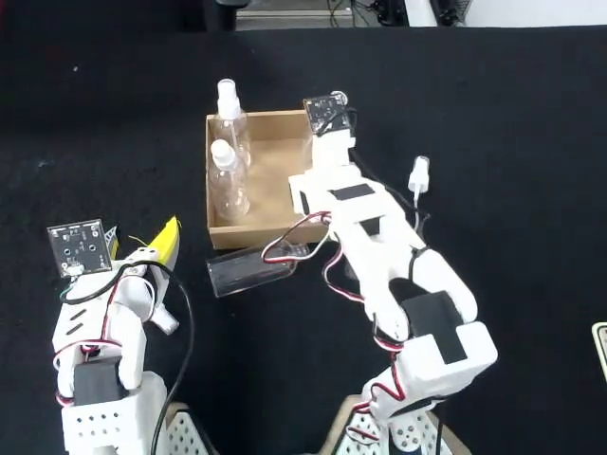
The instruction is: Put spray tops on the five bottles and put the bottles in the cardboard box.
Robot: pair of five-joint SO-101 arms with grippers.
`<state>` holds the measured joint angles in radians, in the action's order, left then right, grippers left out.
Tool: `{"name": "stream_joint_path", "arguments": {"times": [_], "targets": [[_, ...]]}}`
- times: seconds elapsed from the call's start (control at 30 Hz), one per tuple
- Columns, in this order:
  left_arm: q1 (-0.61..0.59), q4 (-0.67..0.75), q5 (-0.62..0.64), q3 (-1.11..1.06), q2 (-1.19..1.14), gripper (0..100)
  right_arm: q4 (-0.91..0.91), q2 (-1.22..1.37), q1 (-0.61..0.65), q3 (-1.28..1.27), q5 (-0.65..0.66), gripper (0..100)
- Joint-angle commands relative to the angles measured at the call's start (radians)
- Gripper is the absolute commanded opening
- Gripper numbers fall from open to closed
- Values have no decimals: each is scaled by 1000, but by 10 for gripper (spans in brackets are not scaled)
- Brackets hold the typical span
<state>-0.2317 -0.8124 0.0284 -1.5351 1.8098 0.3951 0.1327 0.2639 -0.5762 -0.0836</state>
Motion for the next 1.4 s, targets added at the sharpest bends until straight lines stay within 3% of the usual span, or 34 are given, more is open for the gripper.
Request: {"name": "stream_joint_path", "arguments": {"times": [0.0, 0.83, 1.37], "targets": [[4, 11, 6, 10, 12, 289, -28, -5, -20, 62, 5, 10], [4, 12, 6, 10, 12, 289, -117, 90, -32, 93, 5, 10], [4, 14, 6, 10, 12, 289, -318, 165, -32, 93, 5, 10]]}}
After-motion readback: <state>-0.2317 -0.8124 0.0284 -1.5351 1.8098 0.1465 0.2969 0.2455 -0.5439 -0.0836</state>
